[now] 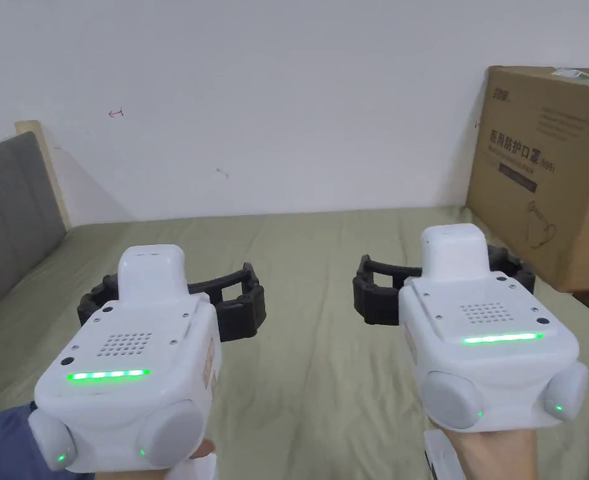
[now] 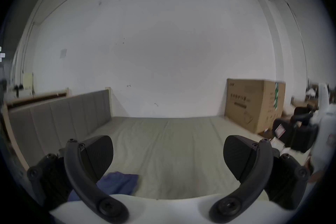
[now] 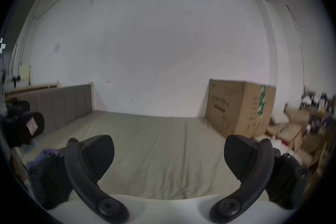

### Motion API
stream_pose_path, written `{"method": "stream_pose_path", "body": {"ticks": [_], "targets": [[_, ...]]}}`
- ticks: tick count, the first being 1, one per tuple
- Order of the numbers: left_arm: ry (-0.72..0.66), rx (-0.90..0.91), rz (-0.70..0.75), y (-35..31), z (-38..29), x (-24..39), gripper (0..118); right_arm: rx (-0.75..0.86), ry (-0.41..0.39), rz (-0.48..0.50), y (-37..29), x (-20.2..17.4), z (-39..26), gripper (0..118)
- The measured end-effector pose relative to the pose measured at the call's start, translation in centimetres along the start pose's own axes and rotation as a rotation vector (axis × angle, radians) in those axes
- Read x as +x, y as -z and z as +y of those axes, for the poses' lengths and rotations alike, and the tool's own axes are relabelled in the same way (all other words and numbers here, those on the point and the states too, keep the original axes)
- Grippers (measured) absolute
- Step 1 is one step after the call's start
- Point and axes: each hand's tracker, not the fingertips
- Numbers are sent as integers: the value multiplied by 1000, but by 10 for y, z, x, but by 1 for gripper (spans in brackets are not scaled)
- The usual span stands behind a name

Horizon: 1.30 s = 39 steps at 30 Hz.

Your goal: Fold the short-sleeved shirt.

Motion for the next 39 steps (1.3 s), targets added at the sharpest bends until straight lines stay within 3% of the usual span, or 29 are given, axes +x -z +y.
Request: {"method": "stream_pose_path", "body": {"ticks": [3,5,9,11,12,13,15,17,19,23,24,25,26,29,33,39], "targets": [[-363,5,-72,4,-9,-24,118,49,-296,-83,0,-30,14,118],[-669,-18,-84,7,-25,-40,118,89,-607,-85,0,-55,13,118],[-1227,22,-95,2,-82,-61,118,230,-1308,-57,-1,-99,-23,118],[-1433,-9,-25,1,-105,-67,118,340,-1452,-37,-4,-104,-44,118],[-1433,-27,-18,1,-106,-69,118,321,-1421,-29,-4,-105,-46,118],[-1354,-21,-22,-4,-99,-60,118,230,-1315,7,-4,-106,-43,118],[-1083,-22,65,-8,-81,-54,118,113,-1101,74,-3,-102,-30,118],[-802,-13,81,-9,-48,-37,118,74,-899,63,1,-86,-15,118],[-538,26,63,-9,-15,-16,118,24,-627,12,7,-69,5,118],[-79,154,79,1,21,1,118,-173,74,38,12,-3,20,118],[-1,159,102,1,23,7,118,-195,220,63,12,13,12,118],[59,136,105,0,19,6,118,-215,294,60,11,23,0,118],[90,105,60,0,17,7,118,-211,312,39,8,30,-11,117],[132,2,0,-2,5,14,118,-163,219,-55,-1,28,-28,117],[82,-9,2,-2,-2,17,118,-86,223,20,-10,26,-7,117],[140,-96,53,-8,15,23,117,-29,-10,-7,-20,9,9,117]]}}
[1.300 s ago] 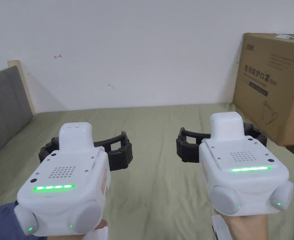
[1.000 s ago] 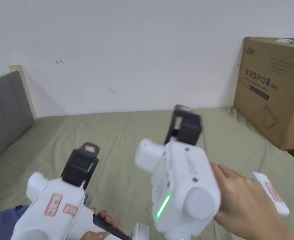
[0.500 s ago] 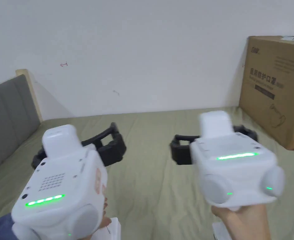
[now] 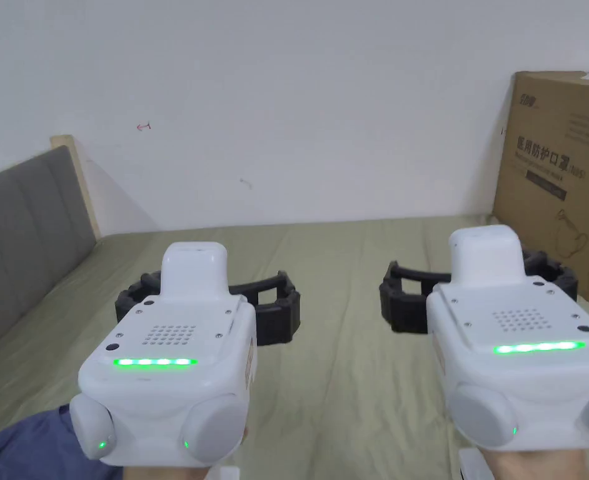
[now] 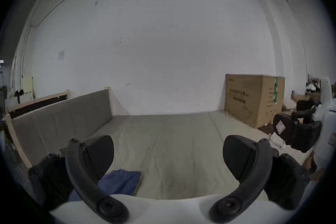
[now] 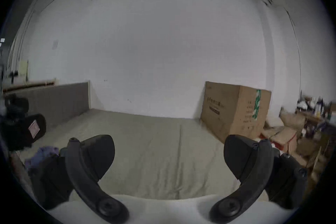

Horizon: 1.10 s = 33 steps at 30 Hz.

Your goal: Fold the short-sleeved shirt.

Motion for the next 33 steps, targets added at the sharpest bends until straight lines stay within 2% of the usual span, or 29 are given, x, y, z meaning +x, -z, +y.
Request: {"method": "stream_pose_path", "body": {"ticks": [1,2,3,4,5,6,8,11,14,19,23,27,30,33], "targets": [[13,-21,-14,-1,-1,-1,110,1,3,44,-3,0,-3,114],[11,14,-48,-5,-2,0,95,16,33,57,-8,-1,-7,107],[11,60,-74,-10,-9,-1,69,15,45,50,-12,-4,-10,83],[15,62,-58,-11,-12,0,25,7,43,30,-13,-6,-12,15],[11,55,-27,-11,-15,3,1,-3,44,-19,-9,-8,-15,0],[13,49,35,-10,-17,6,0,0,61,-53,-13,-8,-17,0],[3,68,-31,-13,-22,3,0,-24,77,8,-16,-6,-18,0],[56,36,-47,-9,-20,9,0,-34,80,6,-14,-5,-16,0],[35,36,-72,-9,-18,8,0,-37,102,41,-13,-4,-11,0],[-22,38,-40,-17,-10,-16,0,-18,72,104,-9,-25,-5,0],[-24,38,90,-40,-8,-61,0,-28,107,251,-1,-64,3,0],[-38,18,233,-69,-13,-107,0,-23,71,391,2,-116,6,0],[-41,-4,318,-86,-18,-135,0,-44,77,493,2,-151,7,0],[-40,-30,378,-95,-24,-153,0,-52,64,550,-1,-175,5,0]]}}
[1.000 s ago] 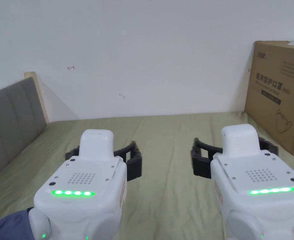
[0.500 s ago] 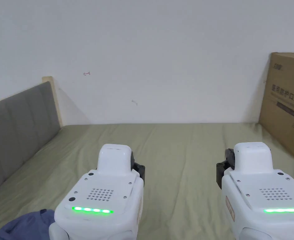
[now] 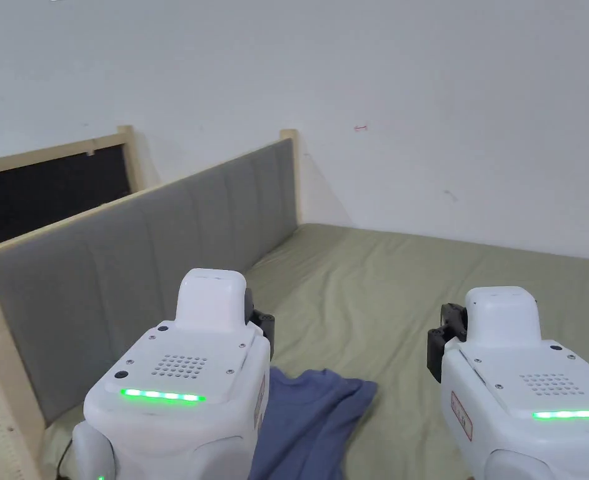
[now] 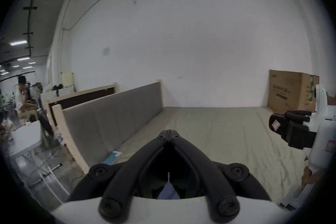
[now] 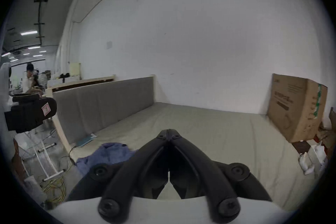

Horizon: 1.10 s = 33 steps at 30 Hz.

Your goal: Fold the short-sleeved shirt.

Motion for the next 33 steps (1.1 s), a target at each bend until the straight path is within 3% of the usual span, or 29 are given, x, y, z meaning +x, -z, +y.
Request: {"method": "stream_pose_path", "body": {"ticks": [6,7,8,9,10,11,12,17,24,25,26,27,28,30,31,33], "targets": [[-22,-170,-32,43,-25,-11,0,-45,-41,25,12,-10,-11,0],[-37,-205,-20,55,-33,-9,8,-57,-39,21,15,-8,-13,0],[-52,-254,-39,68,-42,-8,24,-69,-35,16,16,-3,-17,0],[-58,-302,-38,80,-50,-5,54,-81,-30,8,18,0,-20,0],[-57,-342,-39,90,-59,-2,96,-94,-24,1,21,4,-24,0],[-64,-377,-54,101,-71,1,114,-109,-18,-9,25,9,-27,0],[-74,-405,-71,109,-83,4,118,-123,-16,-20,27,14,-32,0],[-145,-595,-100,167,-138,14,118,-200,-46,-56,57,26,-53,0],[-23,-799,-117,239,-204,42,117,-316,-43,-31,100,33,-87,0],[-46,-820,-132,247,-210,46,111,-335,-42,-30,104,34,-91,0],[-74,-856,-155,257,-218,49,96,-350,-39,-25,108,34,-96,0],[-96,-922,-178,266,-227,50,69,-363,-34,-22,111,34,-100,0],[-66,-960,-114,270,-238,52,65,-376,-32,-18,113,35,-104,0],[-41,-904,-154,263,-226,52,63,-392,-28,-6,114,36,-109,0],[-34,-903,-156,262,-223,51,54,-395,-24,-1,113,37,-111,0],[-8,-907,-145,259,-217,47,14,-413,-14,-2,112,38,-114,0]]}}
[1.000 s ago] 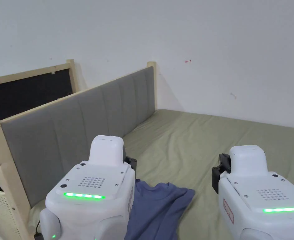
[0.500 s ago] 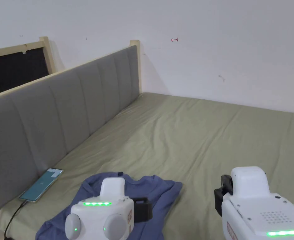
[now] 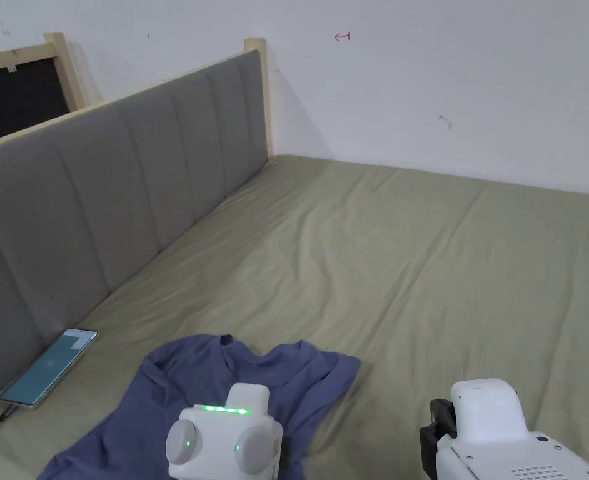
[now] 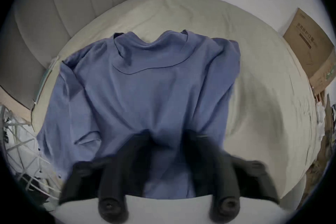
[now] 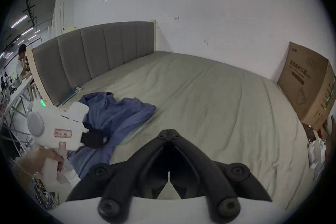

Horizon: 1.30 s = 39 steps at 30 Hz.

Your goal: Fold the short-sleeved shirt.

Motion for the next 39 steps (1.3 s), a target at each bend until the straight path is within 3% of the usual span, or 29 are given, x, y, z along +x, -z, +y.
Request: {"method": "stream_pose_path", "body": {"ticks": [1,4,11,18,22,26,30,33,37,39], "targets": [[-10,-5,40,0,2,-3,2,-7,9,-2,0,1,-1,0],[-90,-42,-57,-6,8,-20,2,-17,52,1,-4,8,-4,0],[-86,13,-94,-59,19,-29,2,18,117,-52,-24,35,-2,0],[-133,148,-203,-129,55,3,2,85,190,-119,-62,78,2,0],[34,247,-238,-175,93,67,2,131,257,-184,-92,111,1,0],[107,304,-466,-210,121,159,2,173,275,-307,-131,150,-3,0],[288,300,-663,-228,121,263,2,214,304,-432,-177,192,-12,0],[292,269,-828,-234,109,331,2,225,330,-548,-213,220,-23,0],[377,199,-867,-209,68,395,2,201,375,-646,-241,250,-47,0],[413,87,-804,-168,35,424,2,179,411,-675,-245,262,-61,0]]}}
